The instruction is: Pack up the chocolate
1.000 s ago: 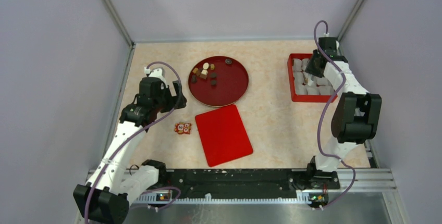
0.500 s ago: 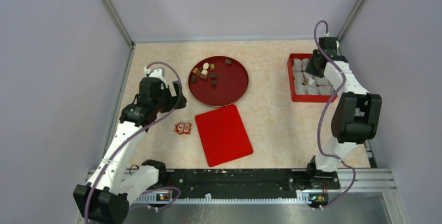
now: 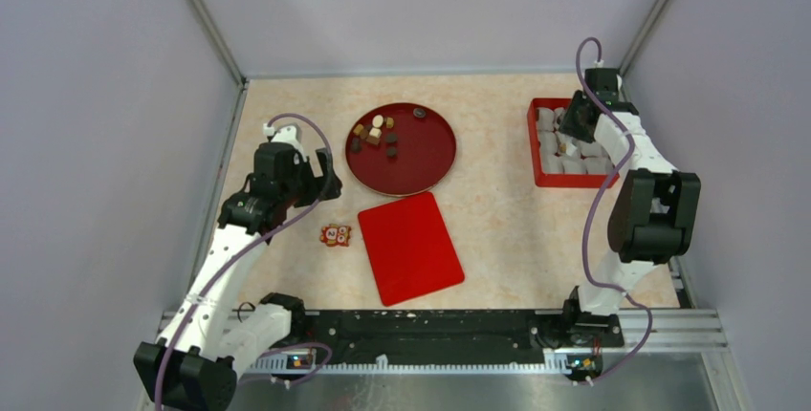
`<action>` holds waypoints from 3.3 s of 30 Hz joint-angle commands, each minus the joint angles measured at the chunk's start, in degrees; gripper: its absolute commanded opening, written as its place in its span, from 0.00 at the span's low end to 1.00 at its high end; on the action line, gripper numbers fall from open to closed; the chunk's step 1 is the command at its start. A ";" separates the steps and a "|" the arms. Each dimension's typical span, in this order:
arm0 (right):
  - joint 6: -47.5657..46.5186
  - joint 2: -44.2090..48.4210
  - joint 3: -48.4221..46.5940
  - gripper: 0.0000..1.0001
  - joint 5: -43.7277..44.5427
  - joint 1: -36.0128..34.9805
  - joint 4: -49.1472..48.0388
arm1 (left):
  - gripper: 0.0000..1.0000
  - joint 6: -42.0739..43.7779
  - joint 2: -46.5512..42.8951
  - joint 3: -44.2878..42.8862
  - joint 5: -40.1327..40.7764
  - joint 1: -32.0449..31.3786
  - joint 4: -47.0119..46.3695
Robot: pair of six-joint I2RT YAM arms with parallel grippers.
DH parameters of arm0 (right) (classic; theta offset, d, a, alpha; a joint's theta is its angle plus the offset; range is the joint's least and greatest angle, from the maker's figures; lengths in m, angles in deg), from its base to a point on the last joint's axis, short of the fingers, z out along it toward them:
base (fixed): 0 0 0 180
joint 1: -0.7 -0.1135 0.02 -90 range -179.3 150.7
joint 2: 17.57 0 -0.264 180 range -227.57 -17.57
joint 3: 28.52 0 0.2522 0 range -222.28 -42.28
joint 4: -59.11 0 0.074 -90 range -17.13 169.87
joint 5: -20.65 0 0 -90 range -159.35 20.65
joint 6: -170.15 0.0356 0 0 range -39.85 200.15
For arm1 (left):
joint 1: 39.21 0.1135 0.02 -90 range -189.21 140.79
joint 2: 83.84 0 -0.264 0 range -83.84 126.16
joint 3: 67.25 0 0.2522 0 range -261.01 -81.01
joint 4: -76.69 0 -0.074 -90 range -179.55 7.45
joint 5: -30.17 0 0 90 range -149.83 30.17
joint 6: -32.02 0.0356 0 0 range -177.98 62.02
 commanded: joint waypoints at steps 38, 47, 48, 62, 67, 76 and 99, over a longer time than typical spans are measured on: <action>-1.54 -5.97 -10.84 0.33 2.69 -40.20 -1.49 | 0.99 -1.21 -1.56 -2.78 0.72 0.39 -0.16; -0.70 -12.44 -16.35 0.37 4.45 -39.14 -1.59 | 0.99 -0.61 -1.55 -3.45 1.26 0.39 0.33; -0.63 -13.05 -16.95 0.37 4.33 -38.84 -1.44 | 0.99 -0.59 -1.60 -3.45 1.39 0.39 0.36; 0.25 -20.30 -25.04 0.39 1.10 -37.12 -0.74 | 0.99 -0.50 -1.16 -3.62 1.88 0.47 0.36; 0.47 -22.57 -27.39 0.39 0.51 -37.12 -0.97 | 0.99 -0.46 -1.03 -3.67 2.06 0.47 0.49; -0.44 -25.30 -30.66 0.34 0.53 -37.12 0.75 | 0.99 -0.24 -1.46 -3.87 2.53 0.47 1.28; 2.70 10.42 -1.94 0.00 -2.23 -26.71 -5.14 | 0.99 0.02 -2.08 -3.29 1.71 0.47 1.32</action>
